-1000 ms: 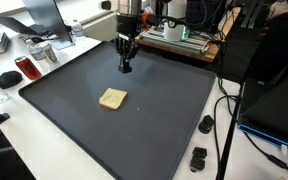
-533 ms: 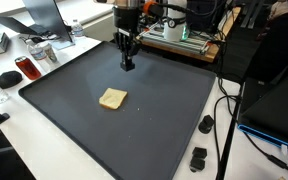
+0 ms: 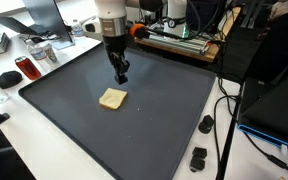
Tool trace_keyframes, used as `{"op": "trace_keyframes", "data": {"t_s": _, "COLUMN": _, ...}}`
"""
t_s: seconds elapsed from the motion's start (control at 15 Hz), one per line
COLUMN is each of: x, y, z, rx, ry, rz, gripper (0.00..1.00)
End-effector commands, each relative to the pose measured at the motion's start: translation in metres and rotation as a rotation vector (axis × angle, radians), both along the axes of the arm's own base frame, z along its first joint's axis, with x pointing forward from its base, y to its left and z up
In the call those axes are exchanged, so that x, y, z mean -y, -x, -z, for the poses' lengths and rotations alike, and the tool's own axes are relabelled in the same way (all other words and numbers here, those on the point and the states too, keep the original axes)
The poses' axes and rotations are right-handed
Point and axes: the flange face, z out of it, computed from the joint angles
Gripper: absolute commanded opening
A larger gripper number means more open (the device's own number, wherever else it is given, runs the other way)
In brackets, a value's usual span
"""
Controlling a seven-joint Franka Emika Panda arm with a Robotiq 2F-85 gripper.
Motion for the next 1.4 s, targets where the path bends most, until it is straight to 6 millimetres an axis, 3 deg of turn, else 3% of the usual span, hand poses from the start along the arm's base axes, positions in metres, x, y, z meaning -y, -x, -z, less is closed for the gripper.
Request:
{"op": "trace_keyframes", "data": {"t_s": 0.0, "x": 0.000, "y": -0.025, "z": 0.026, "rx": 0.002, "ry": -0.020, "rz": 0.019, "gripper": 0.05}}
{"op": "trace_keyframes", "data": {"t_s": 0.47, "x": 0.007, "y": -0.043, "z": 0.059, "rx": 0.012, "ry": -0.024, "rz": 0.034, "gripper": 0.05}}
{"op": "trace_keyframes", "data": {"t_s": 1.33, "x": 0.036, "y": -0.042, "z": 0.068, "rx": -0.004, "ry": -0.043, "rz": 0.043, "gripper": 0.05}}
